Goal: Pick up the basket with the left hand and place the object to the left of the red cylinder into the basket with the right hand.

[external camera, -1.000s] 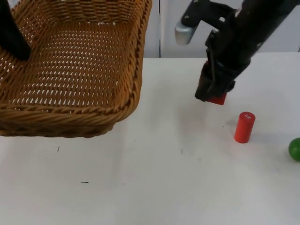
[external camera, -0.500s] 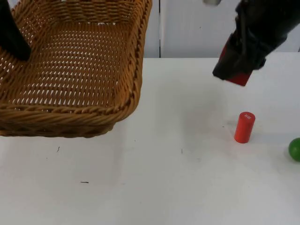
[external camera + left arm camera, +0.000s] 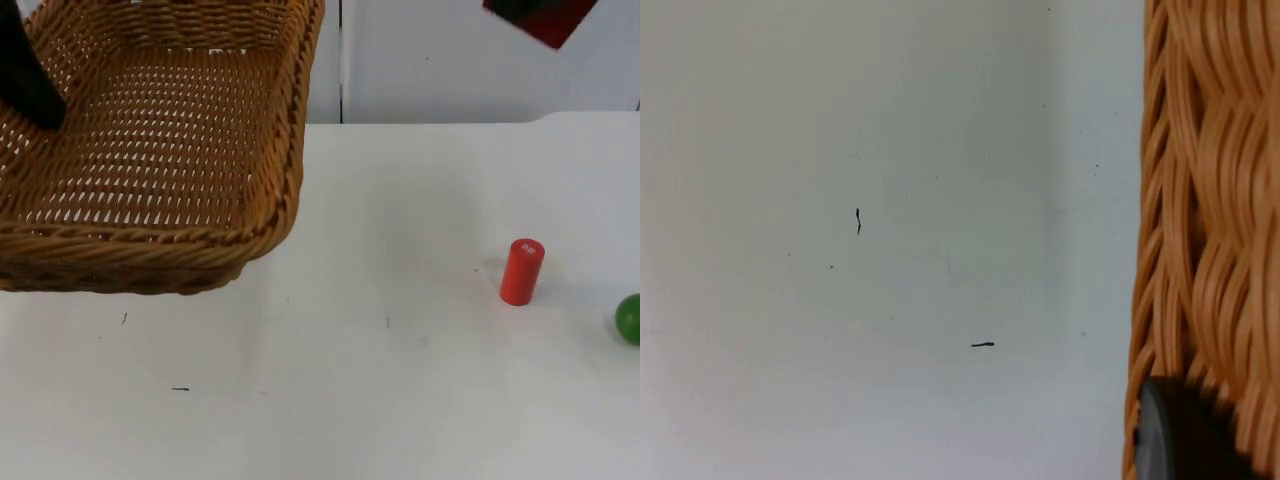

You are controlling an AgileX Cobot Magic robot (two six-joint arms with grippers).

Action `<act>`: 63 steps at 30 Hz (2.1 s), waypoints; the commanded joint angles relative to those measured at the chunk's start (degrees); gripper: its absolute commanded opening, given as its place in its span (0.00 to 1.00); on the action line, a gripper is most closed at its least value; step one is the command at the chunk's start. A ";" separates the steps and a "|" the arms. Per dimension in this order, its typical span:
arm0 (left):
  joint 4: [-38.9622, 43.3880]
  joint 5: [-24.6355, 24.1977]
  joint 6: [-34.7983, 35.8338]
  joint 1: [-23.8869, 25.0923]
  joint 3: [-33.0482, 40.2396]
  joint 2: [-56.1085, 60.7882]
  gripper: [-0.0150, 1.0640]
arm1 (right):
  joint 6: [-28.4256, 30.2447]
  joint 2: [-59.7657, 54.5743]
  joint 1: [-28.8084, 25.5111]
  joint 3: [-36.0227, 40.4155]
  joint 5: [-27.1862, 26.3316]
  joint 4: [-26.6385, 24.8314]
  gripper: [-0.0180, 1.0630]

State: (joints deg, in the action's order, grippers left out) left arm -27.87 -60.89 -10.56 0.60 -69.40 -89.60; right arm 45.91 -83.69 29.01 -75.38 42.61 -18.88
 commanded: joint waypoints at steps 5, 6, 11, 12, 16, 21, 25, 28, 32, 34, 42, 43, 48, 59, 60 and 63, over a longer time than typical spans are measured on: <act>-0.54 -0.08 0.32 0.12 0.07 0.91 0.01 | -0.32 2.95 0.21 -0.07 0.67 -0.83 0.02; -0.54 -0.08 0.32 0.12 0.07 0.91 0.01 | -0.32 2.99 0.21 -0.07 0.93 -0.83 0.02; -0.54 -0.32 0.32 0.12 0.07 0.91 0.01 | -0.46 2.99 0.21 -0.07 2.29 -0.83 0.02; -0.54 -0.32 0.32 0.12 0.07 0.91 0.01 | -0.46 2.99 0.21 -0.07 2.29 -0.83 0.02; -0.54 -0.45 0.32 0.12 0.07 0.91 0.01 | -0.46 2.99 0.21 -0.07 2.37 -0.83 0.02; -0.54 -0.89 0.32 0.12 0.07 0.91 0.01 | -0.46 2.99 0.21 -0.07 2.48 -0.83 0.02; -0.54 -1.03 0.32 0.12 0.07 0.91 0.01 | -0.46 2.99 0.21 -0.07 2.37 -0.83 0.02; -0.54 -1.31 0.32 0.12 0.07 0.91 0.01 | -0.46 2.99 0.21 -0.07 2.26 -0.83 0.02; -0.54 -1.31 0.32 0.12 0.07 0.91 0.01 | -0.46 2.99 0.35 -0.07 0.41 -1.32 0.02; -0.54 -1.31 0.32 0.12 0.07 0.91 0.01 | -0.46 2.99 0.35 -0.07 0.15 -1.50 0.02; -0.54 -1.55 0.32 0.12 0.07 0.91 0.01 | -0.29 0.22 4.57 -2.92 -0.36 -4.91 0.02; -0.54 -1.55 0.32 0.12 0.07 0.91 0.01 | -0.29 -0.88 6.30 -3.95 -0.36 -4.53 0.02; -0.54 -1.46 -0.04 0.12 0.07 0.91 0.01 | -0.29 -6.38 11.85 -10.07 -1.85 -3.29 0.02; -0.90 -1.33 -0.04 0.12 0.07 0.91 0.01 | -6.57 -19.72 15.75 -23.22 -5.16 -4.30 0.02; -1.04 -1.33 -0.04 0.12 0.07 0.91 0.01 | -7.45 -21.03 15.75 -24.09 -5.32 -4.56 0.02; -1.04 -1.33 -0.04 0.12 0.07 0.91 0.01 | -9.16 -23.05 15.75 -25.07 -7.05 -4.56 0.02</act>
State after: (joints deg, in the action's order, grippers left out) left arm -27.52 -62.10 -10.55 0.60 -69.40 -89.40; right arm 37.89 -105.94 44.57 -99.37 37.39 -22.79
